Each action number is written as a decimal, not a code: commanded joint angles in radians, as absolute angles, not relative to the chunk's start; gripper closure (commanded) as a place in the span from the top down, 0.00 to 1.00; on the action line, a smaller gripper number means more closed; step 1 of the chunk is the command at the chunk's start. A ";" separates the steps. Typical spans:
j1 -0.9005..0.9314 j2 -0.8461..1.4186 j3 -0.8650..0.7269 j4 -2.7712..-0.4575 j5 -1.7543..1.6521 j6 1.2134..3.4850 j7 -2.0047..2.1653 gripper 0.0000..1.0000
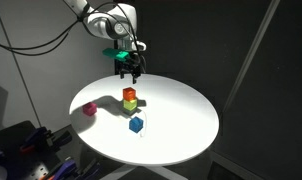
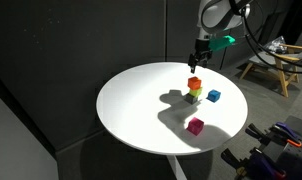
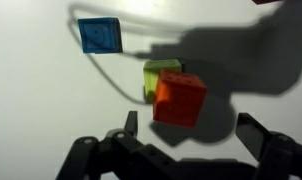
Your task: Pick up the orange block and put it on the table
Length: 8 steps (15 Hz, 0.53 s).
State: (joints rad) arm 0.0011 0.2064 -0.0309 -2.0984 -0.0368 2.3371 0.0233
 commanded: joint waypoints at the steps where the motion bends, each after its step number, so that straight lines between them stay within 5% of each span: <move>1: 0.008 0.228 -0.030 -2.079 -0.054 2.343 0.069 1.00; 8: 0.027 0.272 -0.036 -2.054 -0.070 2.371 0.163 1.00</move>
